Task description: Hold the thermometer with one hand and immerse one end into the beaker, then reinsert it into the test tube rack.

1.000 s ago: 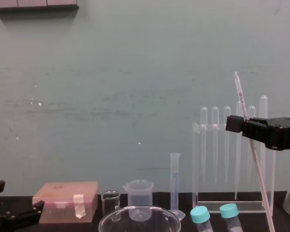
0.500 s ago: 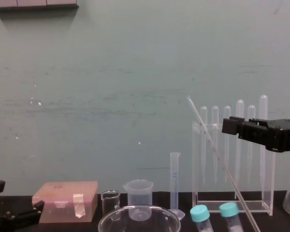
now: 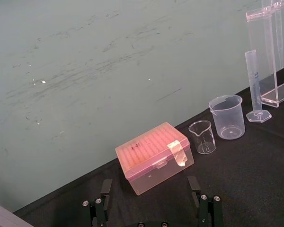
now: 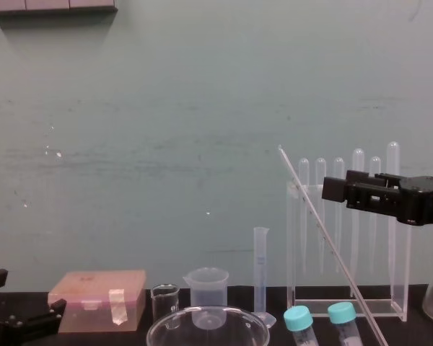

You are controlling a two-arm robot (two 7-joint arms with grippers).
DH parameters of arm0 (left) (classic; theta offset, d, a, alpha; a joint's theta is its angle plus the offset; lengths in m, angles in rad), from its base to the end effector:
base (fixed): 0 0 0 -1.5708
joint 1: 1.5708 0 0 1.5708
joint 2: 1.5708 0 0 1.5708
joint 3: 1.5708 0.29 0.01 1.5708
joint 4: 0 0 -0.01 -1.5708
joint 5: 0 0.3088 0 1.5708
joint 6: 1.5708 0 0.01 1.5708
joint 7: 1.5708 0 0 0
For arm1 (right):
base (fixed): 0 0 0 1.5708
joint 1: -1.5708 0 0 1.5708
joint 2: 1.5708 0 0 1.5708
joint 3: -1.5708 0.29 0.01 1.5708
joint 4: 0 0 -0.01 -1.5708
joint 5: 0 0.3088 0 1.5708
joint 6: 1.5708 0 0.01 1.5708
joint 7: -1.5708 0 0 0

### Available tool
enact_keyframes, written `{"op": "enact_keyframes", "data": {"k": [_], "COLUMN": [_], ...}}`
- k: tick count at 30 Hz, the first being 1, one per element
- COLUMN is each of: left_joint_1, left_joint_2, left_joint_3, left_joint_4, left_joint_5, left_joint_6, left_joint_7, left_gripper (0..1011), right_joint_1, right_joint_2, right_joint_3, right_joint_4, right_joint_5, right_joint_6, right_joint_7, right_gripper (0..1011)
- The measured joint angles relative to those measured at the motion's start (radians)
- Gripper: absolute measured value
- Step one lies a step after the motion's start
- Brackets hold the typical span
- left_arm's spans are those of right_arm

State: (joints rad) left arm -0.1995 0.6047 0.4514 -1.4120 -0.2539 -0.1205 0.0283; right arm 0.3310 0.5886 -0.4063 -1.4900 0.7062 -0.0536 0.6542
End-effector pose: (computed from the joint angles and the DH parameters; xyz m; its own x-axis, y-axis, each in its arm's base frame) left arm 0.3581 0.0827 -0.3023 0.2923 0.8803 0.3738 -0.9553 0.2873 0.0703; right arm 0.3954 -0.0734 -0.2259 0.8075 -0.5898 0.0103 0.5865 0.8045 0.0938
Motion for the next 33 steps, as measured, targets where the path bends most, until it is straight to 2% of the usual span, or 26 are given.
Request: {"op": "enact_keyframes", "data": {"k": [2,4,6,7,8,11,12,14,16,22,33], "left_joint_1": [0.0,0.0,0.0,0.0,0.0,0.0,0.0,0.0,0.0,0.0,0.0], "left_joint_2": [0.0,0.0,0.0,0.0,0.0,0.0,0.0,0.0,0.0,0.0,0.0], "left_joint_3": [0.0,0.0,0.0,0.0,0.0,0.0,0.0,0.0,0.0,0.0,0.0], "left_joint_4": [0.0,0.0,0.0,0.0,0.0,0.0,0.0,0.0,0.0,0.0,0.0], "left_joint_5": [0.0,0.0,0.0,0.0,0.0,0.0,0.0,0.0,0.0,0.0,0.0], "left_joint_6": [0.0,0.0,0.0,0.0,0.0,0.0,0.0,0.0,0.0,0.0,0.0], "left_joint_7": [0.0,0.0,0.0,0.0,0.0,0.0,0.0,0.0,0.0,0.0,0.0], "left_gripper": [1008,1008,1008,1008,1008,1008,1008,1008,1008,1008,1008], "right_joint_1": [0.0,0.0,-0.005,-0.01,-0.012,-0.021,-0.026,-0.032,-0.038,-0.053,-0.051], "right_joint_2": [0.0,-0.003,-0.014,-0.022,-0.024,-0.037,-0.045,-0.055,-0.063,-0.075,-0.074], "right_joint_3": [0.0,0.005,0.023,0.037,0.043,0.061,0.07,0.075,0.076,0.077,0.078], "right_joint_4": [0.0,0.001,0.008,0.016,0.019,0.038,0.051,0.081,0.105,0.13,0.13], "right_joint_5": [0.0,0.0,-0.025,-0.064,-0.085,-0.155,-0.197,-0.247,-0.273,-0.298,-0.297], "right_joint_6": [0.0,-0.003,-0.021,-0.038,-0.045,-0.039,-0.019,0.015,0.053,0.102,0.102], "right_joint_7": [0.0,-0.01,-0.067,-0.128,-0.161,-0.292,-0.373,-0.461,-0.509,-0.544,-0.544], "right_gripper": [735,814,887,916,934,1002,1002,1003,1003,1003,1003]}}
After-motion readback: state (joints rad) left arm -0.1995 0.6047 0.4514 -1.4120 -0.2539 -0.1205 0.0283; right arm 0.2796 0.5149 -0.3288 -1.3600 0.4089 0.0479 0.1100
